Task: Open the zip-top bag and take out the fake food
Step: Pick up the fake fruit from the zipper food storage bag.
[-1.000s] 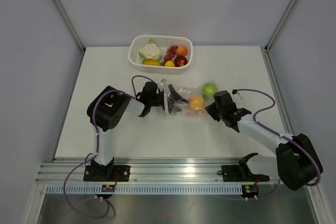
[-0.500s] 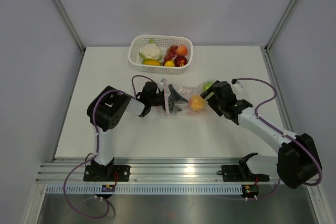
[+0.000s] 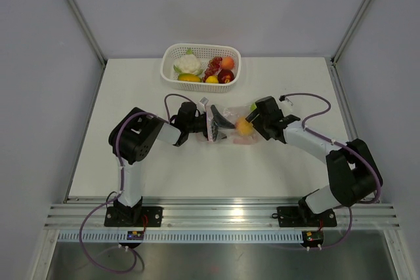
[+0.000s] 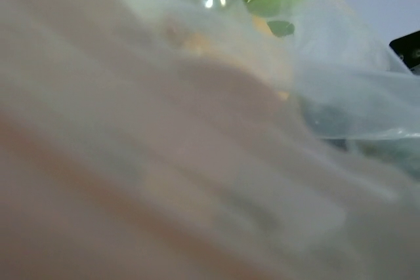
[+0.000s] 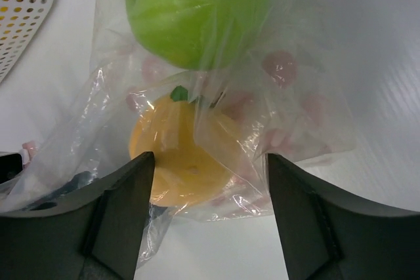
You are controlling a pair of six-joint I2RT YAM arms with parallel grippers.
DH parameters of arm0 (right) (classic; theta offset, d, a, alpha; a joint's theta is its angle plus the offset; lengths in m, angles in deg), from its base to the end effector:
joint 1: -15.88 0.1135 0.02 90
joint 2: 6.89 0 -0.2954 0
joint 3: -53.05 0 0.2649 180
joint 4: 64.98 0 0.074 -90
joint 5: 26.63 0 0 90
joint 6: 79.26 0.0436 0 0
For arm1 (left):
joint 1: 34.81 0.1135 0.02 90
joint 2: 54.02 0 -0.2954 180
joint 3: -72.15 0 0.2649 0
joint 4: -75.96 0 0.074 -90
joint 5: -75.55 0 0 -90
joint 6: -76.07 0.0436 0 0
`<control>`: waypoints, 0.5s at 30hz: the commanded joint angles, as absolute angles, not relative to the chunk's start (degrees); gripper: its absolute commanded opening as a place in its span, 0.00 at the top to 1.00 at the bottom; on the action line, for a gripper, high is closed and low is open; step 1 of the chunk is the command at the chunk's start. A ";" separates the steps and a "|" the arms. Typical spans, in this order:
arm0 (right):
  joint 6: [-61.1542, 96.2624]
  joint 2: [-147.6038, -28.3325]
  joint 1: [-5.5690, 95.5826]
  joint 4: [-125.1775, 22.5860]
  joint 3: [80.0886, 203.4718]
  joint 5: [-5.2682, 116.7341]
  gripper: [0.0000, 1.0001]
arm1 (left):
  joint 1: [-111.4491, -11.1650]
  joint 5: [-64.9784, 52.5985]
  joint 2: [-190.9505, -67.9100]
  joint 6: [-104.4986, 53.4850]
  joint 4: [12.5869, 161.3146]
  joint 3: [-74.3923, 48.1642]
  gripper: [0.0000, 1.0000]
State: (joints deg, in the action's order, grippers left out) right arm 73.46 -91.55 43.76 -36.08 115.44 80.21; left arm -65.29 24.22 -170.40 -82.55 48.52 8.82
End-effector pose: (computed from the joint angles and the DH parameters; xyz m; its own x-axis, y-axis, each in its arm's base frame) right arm 0.2801 0.1339 0.2171 -0.5707 0.6605 -0.4880 0.4805 0.7505 0.4538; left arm 0.3377 -0.2304 0.1197 -0.9567 -0.2805 -0.0772 -0.0255 0.3453 -0.9382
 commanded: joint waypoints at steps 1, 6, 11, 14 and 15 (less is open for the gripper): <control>70.69 -95.12 44.18 -38.52 117.38 78.50 0.27 | -65.57 23.43 -169.25 -81.78 43.71 8.25 0.15; 69.45 -99.26 44.18 -40.37 118.44 73.75 0.42 | -65.57 22.73 -169.69 -82.39 40.90 8.87 0.15; 68.40 -100.05 44.18 -41.34 118.79 72.34 0.49 | -65.57 22.38 -170.13 -82.75 39.40 8.87 0.15; 67.96 -100.58 44.18 -41.87 118.97 71.11 0.51 | -65.57 22.11 -170.48 -82.57 39.31 8.52 0.15; 67.70 -100.75 44.18 -42.57 118.97 70.59 0.52 | -65.57 21.76 -170.48 -82.48 39.31 8.43 0.15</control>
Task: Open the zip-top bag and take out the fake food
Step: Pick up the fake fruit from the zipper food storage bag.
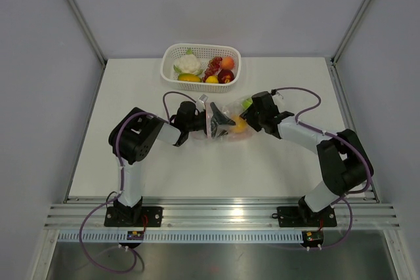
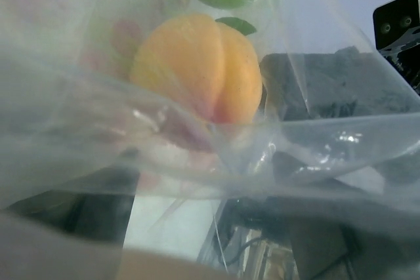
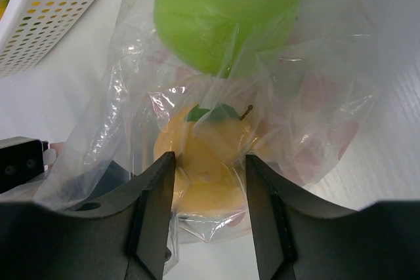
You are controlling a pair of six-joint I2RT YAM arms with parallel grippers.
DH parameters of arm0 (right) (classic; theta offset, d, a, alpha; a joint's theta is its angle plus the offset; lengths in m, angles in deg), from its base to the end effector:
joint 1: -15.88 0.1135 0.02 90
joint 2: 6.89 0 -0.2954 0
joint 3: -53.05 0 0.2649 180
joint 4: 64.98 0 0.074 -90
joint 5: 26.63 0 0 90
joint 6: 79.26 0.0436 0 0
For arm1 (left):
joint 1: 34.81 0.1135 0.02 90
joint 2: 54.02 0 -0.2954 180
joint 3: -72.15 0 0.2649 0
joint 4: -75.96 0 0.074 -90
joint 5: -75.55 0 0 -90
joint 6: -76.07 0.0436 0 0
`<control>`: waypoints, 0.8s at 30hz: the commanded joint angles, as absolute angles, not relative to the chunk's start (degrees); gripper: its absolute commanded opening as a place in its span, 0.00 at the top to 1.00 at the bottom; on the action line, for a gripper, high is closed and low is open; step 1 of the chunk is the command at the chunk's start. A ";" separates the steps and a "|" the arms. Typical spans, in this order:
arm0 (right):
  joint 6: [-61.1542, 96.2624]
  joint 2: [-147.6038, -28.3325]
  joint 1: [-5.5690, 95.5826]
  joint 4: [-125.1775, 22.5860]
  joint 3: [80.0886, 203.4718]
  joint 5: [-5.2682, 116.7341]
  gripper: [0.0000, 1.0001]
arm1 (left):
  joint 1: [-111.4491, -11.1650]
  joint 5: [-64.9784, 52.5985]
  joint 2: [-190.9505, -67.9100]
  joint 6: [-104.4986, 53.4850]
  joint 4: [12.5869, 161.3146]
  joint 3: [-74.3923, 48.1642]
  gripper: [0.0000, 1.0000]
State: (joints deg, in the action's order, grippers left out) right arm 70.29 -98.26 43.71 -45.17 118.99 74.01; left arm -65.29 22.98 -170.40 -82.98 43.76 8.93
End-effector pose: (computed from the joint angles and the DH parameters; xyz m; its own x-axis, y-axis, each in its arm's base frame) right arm 0.3120 0.1556 0.2121 -0.6147 0.6336 -0.4699 0.3671 0.7570 0.5406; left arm 0.3412 -0.2316 0.1273 -0.9432 -0.3054 -0.1308 0.0310 0.3112 -0.9498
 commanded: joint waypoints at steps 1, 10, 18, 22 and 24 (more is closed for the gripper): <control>67.52 -101.02 44.09 -43.01 118.88 68.93 0.55 | -65.57 21.32 -170.48 -82.22 39.92 8.43 0.15; 68.04 -100.41 44.18 -48.81 116.25 61.27 0.57 | -65.48 19.65 -172.59 -81.16 43.00 5.71 0.14; 68.31 -99.44 44.18 -51.27 113.87 58.10 0.63 | -64.60 18.60 -172.94 -81.51 42.83 6.23 0.14; 68.31 -99.26 44.27 -53.82 113.08 56.35 0.67 | -63.99 18.51 -173.29 -82.13 41.59 6.50 0.15; 68.39 -99.61 44.09 -55.05 112.73 54.51 0.69 | -63.81 18.51 -173.73 -81.96 41.77 6.24 0.17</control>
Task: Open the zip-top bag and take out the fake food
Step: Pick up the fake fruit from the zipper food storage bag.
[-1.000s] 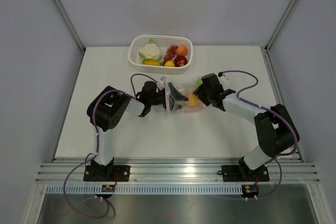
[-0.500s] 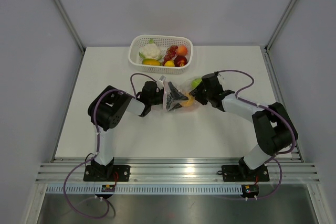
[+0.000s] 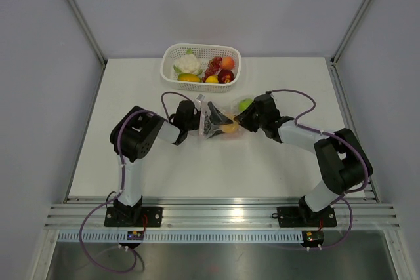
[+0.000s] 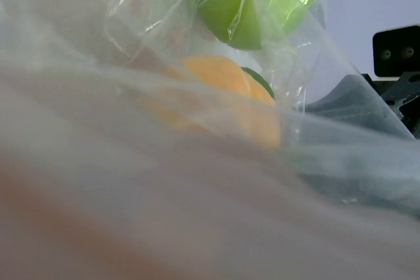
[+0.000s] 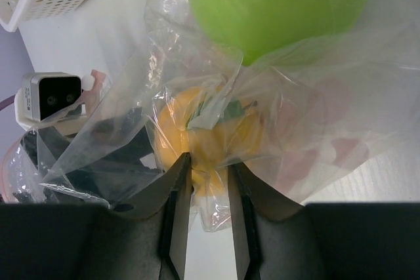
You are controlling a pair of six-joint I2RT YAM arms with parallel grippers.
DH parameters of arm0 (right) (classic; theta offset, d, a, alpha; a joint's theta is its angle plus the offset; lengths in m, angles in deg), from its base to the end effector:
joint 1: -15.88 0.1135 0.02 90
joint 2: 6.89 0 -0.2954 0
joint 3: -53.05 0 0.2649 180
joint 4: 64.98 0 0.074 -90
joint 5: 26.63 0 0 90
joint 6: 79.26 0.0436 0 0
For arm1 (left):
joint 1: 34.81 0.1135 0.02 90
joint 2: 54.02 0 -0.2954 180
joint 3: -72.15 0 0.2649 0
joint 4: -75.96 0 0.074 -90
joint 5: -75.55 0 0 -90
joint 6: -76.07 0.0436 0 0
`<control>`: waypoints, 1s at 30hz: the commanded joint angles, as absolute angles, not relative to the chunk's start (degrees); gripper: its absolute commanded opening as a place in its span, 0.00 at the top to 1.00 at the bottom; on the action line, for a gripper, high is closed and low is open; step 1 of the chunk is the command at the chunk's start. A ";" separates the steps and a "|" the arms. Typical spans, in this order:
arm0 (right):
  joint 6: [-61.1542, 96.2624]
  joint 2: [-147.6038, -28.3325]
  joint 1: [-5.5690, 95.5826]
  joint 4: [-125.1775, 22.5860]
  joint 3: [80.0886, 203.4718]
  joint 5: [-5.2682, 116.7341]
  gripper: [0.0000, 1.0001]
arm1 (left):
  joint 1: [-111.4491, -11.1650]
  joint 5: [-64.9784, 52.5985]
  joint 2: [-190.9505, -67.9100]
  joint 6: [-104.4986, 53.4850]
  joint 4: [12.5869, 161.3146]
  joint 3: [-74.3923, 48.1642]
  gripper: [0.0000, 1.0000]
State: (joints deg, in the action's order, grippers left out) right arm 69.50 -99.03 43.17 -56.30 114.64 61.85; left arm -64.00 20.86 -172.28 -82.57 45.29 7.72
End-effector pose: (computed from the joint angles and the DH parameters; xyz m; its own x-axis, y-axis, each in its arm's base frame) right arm 0.3107 0.1616 0.1997 -0.6990 0.6011 -0.3874 0.2334 0.7038 0.6710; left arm 0.3517 -0.2254 0.1167 -0.9278 -0.3522 -0.1232 -0.0058 0.3437 -0.9391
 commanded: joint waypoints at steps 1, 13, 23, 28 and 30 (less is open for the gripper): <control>68.40 -99.61 44.18 -55.49 112.55 53.98 0.70 | -63.81 18.42 -173.82 -81.87 41.94 6.15 0.18; 68.22 -92.60 44.18 -48.65 111.32 63.01 0.82 | -62.32 19.21 -172.77 -83.45 38.70 7.73 0.40; 70.15 -84.76 44.09 -40.48 110.18 75.49 0.88 | -61.44 21.23 -170.57 -84.94 37.02 9.75 0.42; 73.05 -85.90 44.09 -33.97 112.99 82.09 0.97 | -61.00 21.93 -167.41 -84.68 37.63 11.24 0.42; 74.63 -86.25 44.09 -32.30 113.34 83.32 1.00 | -60.74 21.94 -165.74 -84.15 37.99 11.94 0.43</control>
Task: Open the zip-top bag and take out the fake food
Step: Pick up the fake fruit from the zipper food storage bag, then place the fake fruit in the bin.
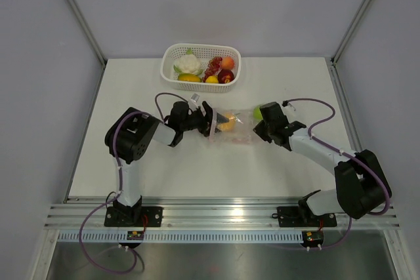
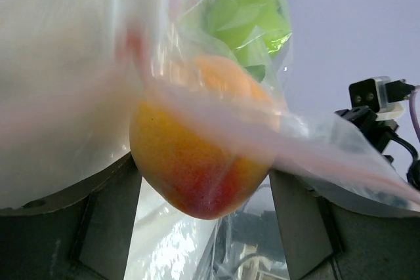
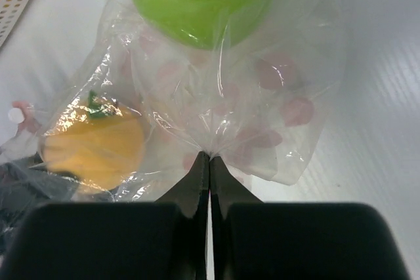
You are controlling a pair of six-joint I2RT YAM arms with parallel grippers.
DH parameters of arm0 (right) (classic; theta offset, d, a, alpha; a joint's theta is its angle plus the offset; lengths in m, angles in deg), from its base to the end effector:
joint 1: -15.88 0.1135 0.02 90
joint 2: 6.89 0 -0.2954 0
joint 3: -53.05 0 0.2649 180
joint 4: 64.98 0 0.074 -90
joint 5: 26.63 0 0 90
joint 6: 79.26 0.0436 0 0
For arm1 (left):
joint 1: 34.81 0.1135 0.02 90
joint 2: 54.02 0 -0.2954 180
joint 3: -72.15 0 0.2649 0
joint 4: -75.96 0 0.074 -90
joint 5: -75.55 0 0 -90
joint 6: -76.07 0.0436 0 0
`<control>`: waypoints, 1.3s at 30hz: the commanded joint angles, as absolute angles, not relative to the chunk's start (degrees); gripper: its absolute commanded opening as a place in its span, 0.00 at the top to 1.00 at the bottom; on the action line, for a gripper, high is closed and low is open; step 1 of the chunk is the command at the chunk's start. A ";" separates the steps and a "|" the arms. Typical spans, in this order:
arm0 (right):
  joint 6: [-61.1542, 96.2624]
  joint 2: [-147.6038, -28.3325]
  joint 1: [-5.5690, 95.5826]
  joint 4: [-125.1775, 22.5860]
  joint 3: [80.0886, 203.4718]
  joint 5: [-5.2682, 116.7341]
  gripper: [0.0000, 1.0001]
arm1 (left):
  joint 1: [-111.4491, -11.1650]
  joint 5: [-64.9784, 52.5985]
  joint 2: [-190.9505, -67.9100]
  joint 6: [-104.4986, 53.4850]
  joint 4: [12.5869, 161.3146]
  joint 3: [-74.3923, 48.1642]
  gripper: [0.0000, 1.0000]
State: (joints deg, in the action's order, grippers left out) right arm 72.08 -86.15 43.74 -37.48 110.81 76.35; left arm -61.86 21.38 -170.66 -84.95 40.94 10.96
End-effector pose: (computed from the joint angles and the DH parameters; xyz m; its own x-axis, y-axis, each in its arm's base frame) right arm 0.2591 0.1259 0.2187 -0.6053 0.6472 -0.4634 0.4296 0.7557 0.4944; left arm 0.3492 -0.2070 0.1212 -0.9118 -0.3953 -0.1116 -0.0152 0.3038 -0.9526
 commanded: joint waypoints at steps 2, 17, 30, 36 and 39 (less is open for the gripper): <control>74.90 -86.25 44.00 -31.85 113.43 83.67 1.00 | -60.30 21.41 -164.60 -83.54 37.90 13.08 0.43; 76.75 -84.23 43.57 -30.71 112.38 85.08 0.99 | -54.94 16.32 -153.36 -76.42 52.21 16.69 0.44; 76.57 -83.88 43.57 -31.68 111.76 83.77 0.97 | -51.34 9.71 -143.59 -69.12 66.29 16.25 0.44; 76.22 -84.58 43.65 -32.55 111.85 81.92 0.97 | -49.05 9.99 -142.70 -70.70 66.55 13.36 0.44; 75.69 -84.15 43.57 -32.99 111.67 81.31 0.97 | -49.13 7.96 -143.67 -71.58 66.65 10.55 0.44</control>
